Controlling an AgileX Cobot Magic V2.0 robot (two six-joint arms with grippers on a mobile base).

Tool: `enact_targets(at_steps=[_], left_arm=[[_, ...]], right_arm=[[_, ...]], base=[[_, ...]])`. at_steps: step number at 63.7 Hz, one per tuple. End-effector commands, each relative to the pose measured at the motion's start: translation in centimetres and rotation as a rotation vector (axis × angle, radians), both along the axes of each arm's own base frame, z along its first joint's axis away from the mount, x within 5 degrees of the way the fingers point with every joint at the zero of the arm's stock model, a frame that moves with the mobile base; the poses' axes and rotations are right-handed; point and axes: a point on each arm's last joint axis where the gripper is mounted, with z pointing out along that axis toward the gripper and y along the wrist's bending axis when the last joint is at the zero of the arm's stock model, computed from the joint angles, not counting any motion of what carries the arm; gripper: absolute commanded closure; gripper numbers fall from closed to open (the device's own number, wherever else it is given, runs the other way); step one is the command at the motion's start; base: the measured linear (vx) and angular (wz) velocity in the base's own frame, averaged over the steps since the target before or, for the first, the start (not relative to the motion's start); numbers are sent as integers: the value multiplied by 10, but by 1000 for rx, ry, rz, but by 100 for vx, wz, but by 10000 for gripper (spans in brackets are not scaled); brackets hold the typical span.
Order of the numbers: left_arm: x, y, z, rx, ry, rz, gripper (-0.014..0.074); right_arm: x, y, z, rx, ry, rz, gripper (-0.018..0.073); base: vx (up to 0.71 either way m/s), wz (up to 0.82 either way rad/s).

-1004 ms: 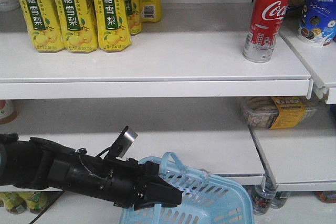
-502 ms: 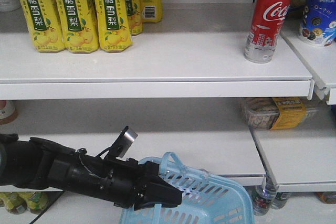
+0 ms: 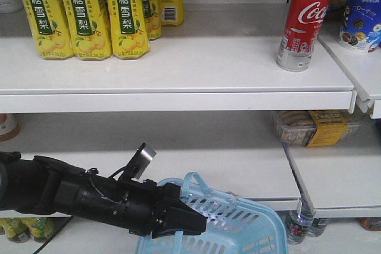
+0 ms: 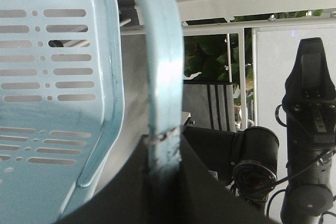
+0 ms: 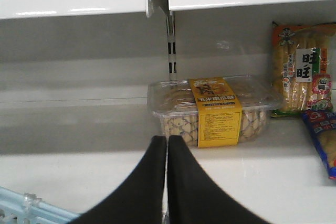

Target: Place coke in basket with both arms

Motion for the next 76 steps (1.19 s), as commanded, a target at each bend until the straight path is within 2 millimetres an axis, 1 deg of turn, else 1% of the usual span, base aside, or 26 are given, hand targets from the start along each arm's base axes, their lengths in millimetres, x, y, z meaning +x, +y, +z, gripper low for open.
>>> enact_targets(at_steps=[1, 28, 42, 48, 53, 59, 66, 71, 76], left_arm=[[3, -4, 28, -142, -27, 28, 603], [3, -4, 28, -142, -27, 28, 603], [3, -4, 28, -142, -26, 28, 603], [3, -4, 28, -142, -26, 28, 603], [3, -4, 28, -142, -26, 28, 603], [3, -4, 28, -142, -26, 28, 603], [3, -4, 28, -142, -26, 28, 603], [3, -4, 28, -142, -26, 28, 603], [3, -4, 28, -142, -26, 28, 603]], right_arm=[[-1, -1, 4, -17, -85, -13, 568], [-1, -1, 5, -11, -90, -13, 568], [-2, -1, 15, -7, -126, -14, 568], [-3, -1, 29, -7, -116, -10, 568], [0, -1, 40, -10, -113, -11, 568], [6, -1, 61, -14, -137, -14, 568], [17, -1, 84, -13, -116, -14, 568], [27, 0, 97, -9, -92, -14, 568], [37, 0, 105, -13, -66, -14, 568]], base=[[0, 0], [0, 0], [0, 0], [0, 0], [0, 0], [0, 0], [0, 0], [0, 0], [0, 0]])
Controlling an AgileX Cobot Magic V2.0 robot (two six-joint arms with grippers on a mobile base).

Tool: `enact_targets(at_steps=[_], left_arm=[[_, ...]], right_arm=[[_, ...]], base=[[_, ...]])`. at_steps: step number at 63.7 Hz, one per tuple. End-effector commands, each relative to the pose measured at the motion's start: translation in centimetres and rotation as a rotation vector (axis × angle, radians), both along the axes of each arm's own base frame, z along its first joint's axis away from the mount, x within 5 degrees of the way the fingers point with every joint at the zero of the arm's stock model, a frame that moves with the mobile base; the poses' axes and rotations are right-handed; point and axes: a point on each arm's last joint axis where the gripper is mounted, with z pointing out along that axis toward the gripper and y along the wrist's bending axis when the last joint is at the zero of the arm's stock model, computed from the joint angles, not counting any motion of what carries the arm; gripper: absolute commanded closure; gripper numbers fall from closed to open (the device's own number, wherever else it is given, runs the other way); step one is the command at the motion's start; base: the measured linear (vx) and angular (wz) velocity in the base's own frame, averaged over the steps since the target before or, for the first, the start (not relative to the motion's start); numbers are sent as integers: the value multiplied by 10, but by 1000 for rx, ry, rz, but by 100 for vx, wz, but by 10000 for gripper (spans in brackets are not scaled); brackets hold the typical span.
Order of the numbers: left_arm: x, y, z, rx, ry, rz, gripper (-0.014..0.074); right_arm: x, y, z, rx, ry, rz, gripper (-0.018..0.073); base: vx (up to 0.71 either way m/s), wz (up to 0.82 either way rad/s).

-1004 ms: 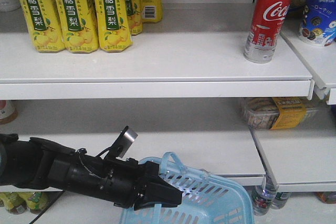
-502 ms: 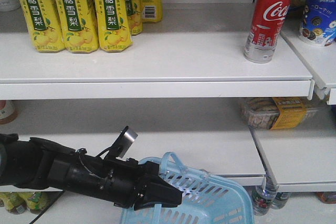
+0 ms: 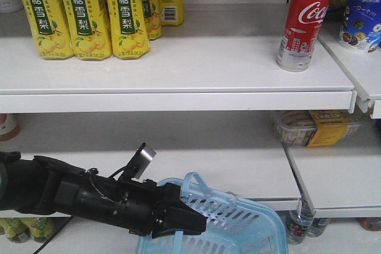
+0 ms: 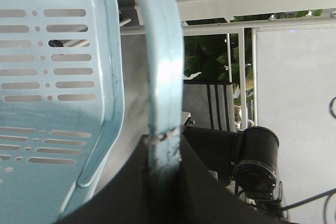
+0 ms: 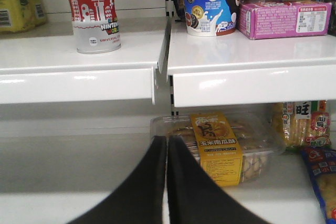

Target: Place coke in basket with both arms

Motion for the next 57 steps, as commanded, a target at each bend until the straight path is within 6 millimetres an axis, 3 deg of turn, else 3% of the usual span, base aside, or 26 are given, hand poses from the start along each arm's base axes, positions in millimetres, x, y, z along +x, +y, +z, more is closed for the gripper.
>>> enact_targets(at_steps=[1, 12, 32, 45, 57], left_arm=[[3, -4, 28, -142, -26, 28, 603], [3, -4, 28, -142, -26, 28, 603], [3, -4, 28, -142, -26, 28, 603], [3, -4, 28, -142, -26, 28, 603], [3, -4, 28, -142, -26, 28, 603]], right_arm=[[14, -1, 26, -14, -62, -12, 568], [27, -1, 30, -3, -95, -20, 568], [27, -1, 25, -84, -40, -11, 518], [27, -1, 24, -106, -34, -9, 351], [27, -1, 24, -113, -34, -9, 99]], base=[[0, 0], [0, 0], [0, 0], [0, 0], [0, 0]])
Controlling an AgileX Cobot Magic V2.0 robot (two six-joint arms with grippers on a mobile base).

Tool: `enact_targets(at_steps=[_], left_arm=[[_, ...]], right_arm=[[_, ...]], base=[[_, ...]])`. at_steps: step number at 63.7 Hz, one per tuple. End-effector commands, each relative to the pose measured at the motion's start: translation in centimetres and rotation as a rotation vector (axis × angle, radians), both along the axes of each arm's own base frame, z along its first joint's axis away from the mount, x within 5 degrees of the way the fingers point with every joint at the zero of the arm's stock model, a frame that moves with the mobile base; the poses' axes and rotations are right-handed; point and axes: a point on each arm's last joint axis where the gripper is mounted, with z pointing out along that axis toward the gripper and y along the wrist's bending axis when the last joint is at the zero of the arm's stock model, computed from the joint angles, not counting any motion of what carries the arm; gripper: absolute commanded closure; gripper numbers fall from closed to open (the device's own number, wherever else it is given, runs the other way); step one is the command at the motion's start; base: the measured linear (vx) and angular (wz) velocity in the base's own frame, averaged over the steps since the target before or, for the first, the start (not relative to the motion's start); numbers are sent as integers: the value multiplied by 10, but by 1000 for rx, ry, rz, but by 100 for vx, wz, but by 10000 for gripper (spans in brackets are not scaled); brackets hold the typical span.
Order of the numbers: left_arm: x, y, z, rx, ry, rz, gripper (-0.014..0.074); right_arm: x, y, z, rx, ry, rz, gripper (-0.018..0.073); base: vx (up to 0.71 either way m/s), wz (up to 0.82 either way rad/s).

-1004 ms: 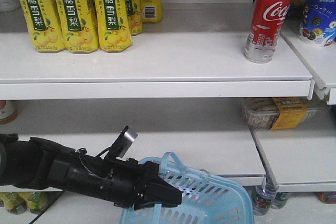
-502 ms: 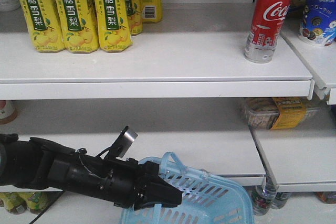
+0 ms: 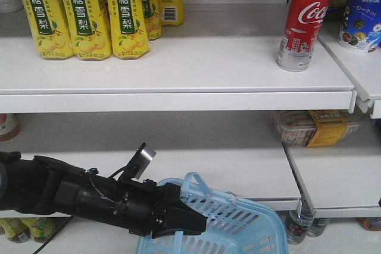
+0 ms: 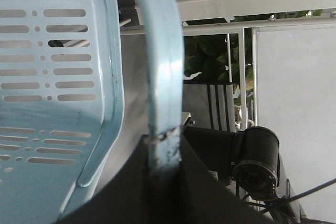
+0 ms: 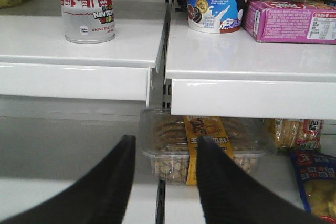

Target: Place coke in basket with both arms

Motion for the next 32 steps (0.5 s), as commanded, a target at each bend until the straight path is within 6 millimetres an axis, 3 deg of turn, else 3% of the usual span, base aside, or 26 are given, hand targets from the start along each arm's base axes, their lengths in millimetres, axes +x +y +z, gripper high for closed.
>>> enact_targets(at_steps=[1, 6, 14, 32], left_arm=[[3, -4, 28, -142, -27, 28, 603], [3, -4, 28, -142, -27, 28, 603], [3, -4, 28, -142, -27, 28, 603], [3, -4, 28, -142, -27, 28, 603]], right_arm=[[3, -1, 18, -22, -97, -10, 80], [3, -1, 18, -48, -98, -8, -23], [3, -1, 18, -68, -99, -6, -114], [2, -1, 27, 35, -111, -13, -90]], base=[[0, 0], [0, 0], [0, 0], [0, 0]])
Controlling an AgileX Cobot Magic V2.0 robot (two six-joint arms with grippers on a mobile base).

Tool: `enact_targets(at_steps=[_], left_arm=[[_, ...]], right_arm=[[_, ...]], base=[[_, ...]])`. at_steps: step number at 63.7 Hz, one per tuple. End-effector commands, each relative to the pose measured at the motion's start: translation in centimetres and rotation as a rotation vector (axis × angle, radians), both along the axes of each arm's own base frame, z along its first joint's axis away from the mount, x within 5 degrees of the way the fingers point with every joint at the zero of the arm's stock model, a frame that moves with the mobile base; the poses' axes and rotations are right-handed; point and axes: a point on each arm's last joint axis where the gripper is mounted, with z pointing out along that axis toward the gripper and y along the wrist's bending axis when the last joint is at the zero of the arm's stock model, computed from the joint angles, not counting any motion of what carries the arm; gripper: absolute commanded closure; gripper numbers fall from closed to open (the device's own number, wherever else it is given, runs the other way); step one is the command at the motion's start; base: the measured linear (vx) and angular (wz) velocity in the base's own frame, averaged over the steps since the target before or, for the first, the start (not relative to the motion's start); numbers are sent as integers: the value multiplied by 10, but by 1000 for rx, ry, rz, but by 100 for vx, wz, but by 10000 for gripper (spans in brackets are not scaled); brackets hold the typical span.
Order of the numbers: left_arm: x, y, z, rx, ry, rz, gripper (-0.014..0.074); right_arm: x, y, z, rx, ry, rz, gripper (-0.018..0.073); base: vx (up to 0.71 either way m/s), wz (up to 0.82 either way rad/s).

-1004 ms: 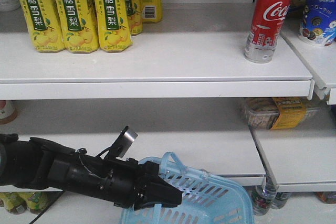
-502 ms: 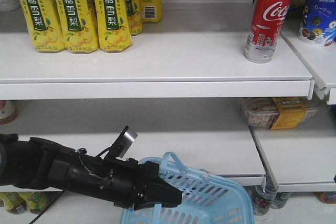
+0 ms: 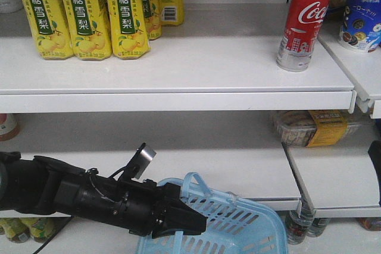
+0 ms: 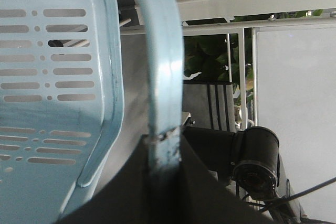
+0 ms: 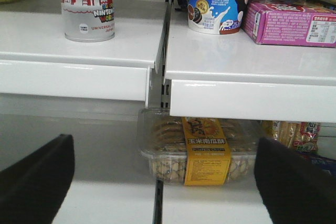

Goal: Place coke in basket with both arms
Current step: 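Close the right gripper around the Coca-Cola bottle's neck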

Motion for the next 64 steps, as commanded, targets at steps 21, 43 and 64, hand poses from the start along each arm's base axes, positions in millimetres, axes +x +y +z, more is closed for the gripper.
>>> enact_targets(at_steps=[21, 43, 64], left_arm=[[3, -4, 28, -142, -27, 28, 603], [3, -4, 28, -142, -27, 28, 603], [3, -4, 28, -142, -27, 28, 603]], right_arm=[[0, 3, 85, 62, -191, 32, 7], [37, 29, 128, 17, -282, 181, 7], [93, 42, 153, 10, -273, 180, 7]], base=[[0, 0], [0, 0], [0, 0]])
